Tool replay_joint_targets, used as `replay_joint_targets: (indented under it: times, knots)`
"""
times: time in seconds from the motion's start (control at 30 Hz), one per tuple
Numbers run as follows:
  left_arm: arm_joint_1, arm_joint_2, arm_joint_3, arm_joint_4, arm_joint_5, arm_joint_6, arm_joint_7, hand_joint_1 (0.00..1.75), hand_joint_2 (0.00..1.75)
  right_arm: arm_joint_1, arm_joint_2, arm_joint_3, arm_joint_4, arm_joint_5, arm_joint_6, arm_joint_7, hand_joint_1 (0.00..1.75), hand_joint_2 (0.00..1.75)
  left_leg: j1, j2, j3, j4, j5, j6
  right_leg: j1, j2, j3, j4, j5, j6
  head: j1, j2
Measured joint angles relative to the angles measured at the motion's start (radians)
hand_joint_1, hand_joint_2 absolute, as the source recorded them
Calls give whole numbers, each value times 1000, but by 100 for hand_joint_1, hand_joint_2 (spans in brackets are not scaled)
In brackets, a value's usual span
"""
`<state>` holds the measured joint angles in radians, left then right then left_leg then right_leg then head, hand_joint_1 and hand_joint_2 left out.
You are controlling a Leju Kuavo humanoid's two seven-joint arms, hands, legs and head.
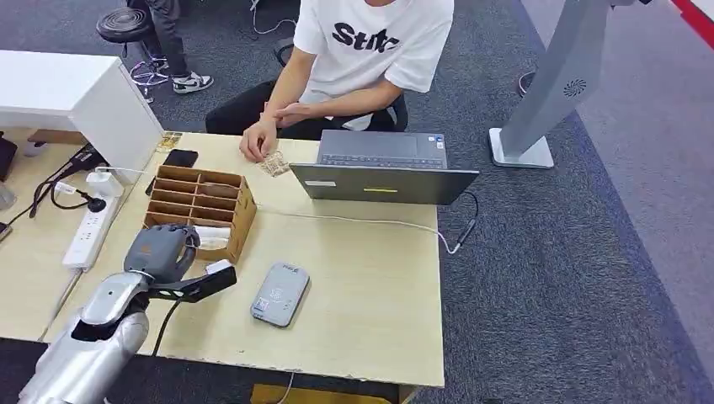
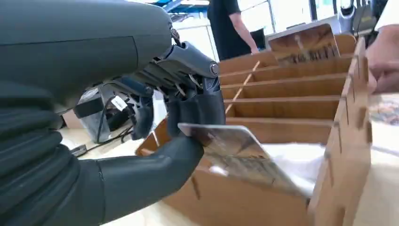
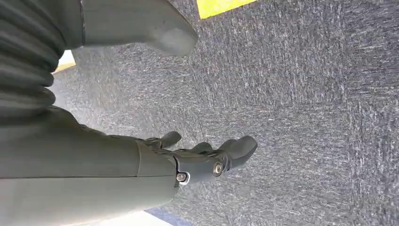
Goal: Pass the card to the sensor for recognition and then transmit it.
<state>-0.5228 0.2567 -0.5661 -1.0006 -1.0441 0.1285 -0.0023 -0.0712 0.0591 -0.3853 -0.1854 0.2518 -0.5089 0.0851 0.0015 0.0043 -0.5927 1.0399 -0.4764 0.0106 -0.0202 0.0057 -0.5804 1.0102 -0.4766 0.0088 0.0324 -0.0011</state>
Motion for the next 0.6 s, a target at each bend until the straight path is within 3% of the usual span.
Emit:
replay_joint_targets:
  times: [0.13,0.2,0.6]
  knots:
    - [-4,-3,1,4,0,0,0,162,175,0,0,0,0,0,0,0,0,175,0,0,0,0,0,0,0,0,0,0,0,0,0,0]
    - [-4,-4,2,7,0,0,0,175,175,0,0,0,0,0,0,0,0,175,0,0,0,0,0,0,0,0,0,0,0,0,0,0]
    - [-4,-11,30,45,-36,48,15,175,175,0,0,0,0,16,3,3,0,175,0,0,0,0,0,0,0,0,0,0,0,0,0,0]
